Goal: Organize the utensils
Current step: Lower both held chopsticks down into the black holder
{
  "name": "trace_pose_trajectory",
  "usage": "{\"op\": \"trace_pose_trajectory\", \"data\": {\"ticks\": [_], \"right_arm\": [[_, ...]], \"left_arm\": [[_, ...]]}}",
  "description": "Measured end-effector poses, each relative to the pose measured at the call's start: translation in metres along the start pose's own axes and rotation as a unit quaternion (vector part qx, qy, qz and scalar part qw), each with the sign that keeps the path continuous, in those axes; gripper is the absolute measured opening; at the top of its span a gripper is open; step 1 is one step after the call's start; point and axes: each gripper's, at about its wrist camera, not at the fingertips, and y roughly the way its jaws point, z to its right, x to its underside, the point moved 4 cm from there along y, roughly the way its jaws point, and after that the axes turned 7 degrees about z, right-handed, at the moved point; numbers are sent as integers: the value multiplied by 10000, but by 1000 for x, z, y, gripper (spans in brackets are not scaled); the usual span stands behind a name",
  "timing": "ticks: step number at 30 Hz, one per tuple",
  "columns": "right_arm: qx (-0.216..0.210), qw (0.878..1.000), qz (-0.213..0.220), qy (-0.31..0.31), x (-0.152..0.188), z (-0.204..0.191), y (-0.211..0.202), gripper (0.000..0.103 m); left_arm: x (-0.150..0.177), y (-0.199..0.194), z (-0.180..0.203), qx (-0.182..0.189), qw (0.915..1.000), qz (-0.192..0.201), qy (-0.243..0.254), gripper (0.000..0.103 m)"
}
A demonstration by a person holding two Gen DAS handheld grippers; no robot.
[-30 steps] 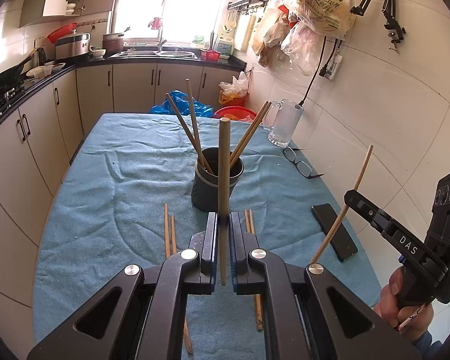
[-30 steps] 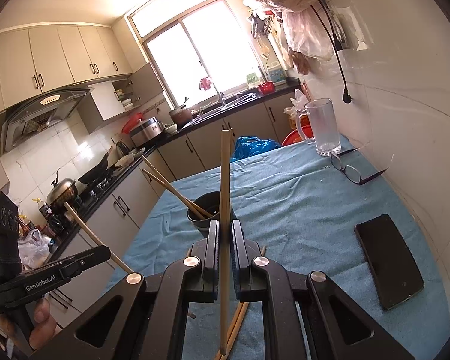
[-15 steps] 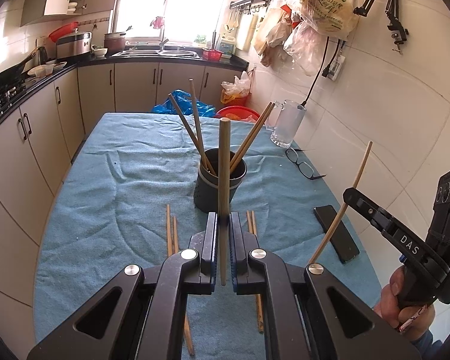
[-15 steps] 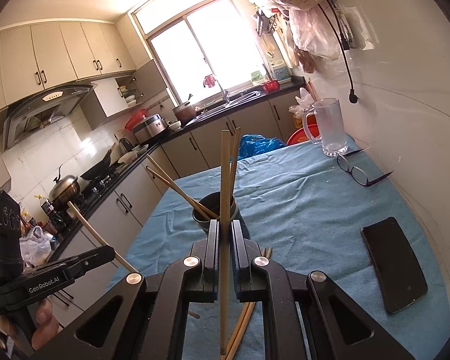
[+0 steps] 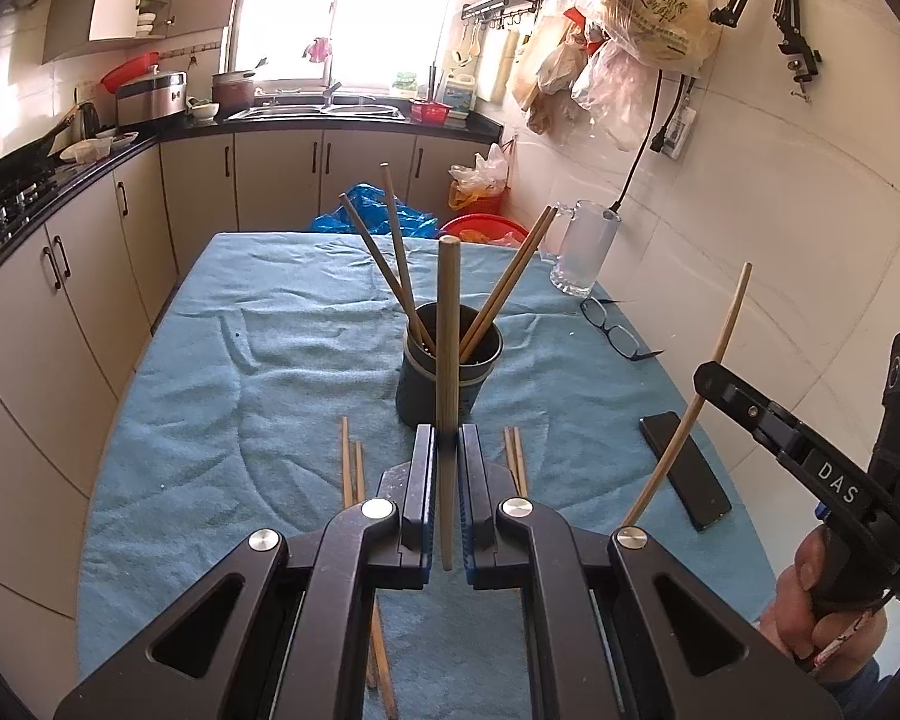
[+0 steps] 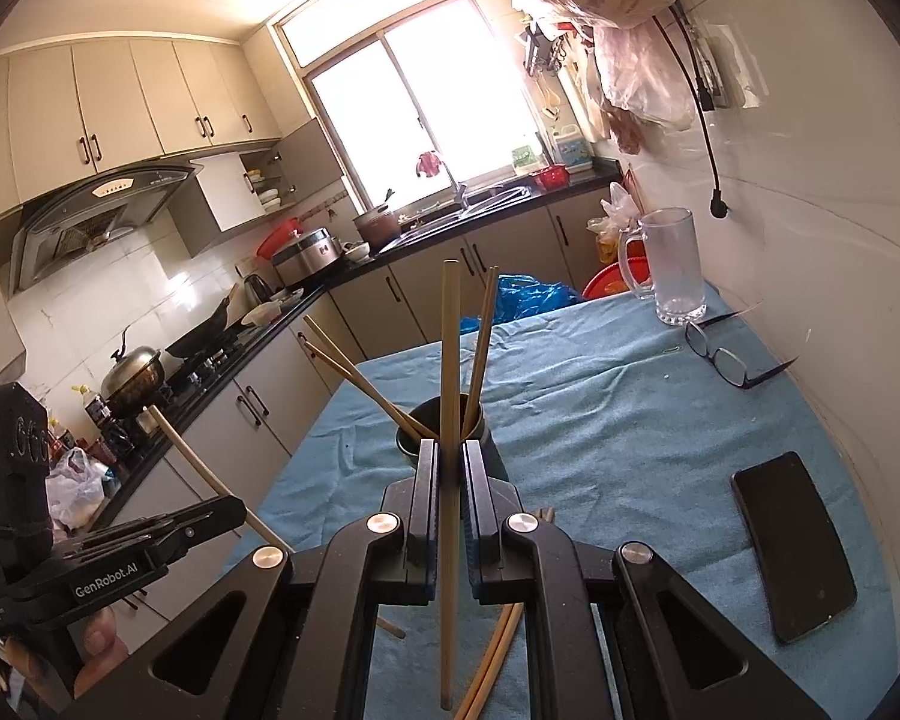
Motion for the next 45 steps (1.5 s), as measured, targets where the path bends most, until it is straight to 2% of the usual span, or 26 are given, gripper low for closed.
{"op": "trace_pose_trajectory", "data": {"ticks": [11,20,38,45], "right_arm": [[-19,10000,-42,-63,-1,-5,6,8],[-46,9999,-58,-140,-6,-9,11,8],[-83,9995,67,-313,-29,-22,25,8],[-101,9993,99,-337,-35,-25,31,8]], "left_arm": [[3,5,2,-184,9997,30,154,6],[3,8,2,-197,9997,26,156,6],[-12,17,-5,-347,9989,144,272,6],[-16,21,-10,-532,9979,219,309,6]]}}
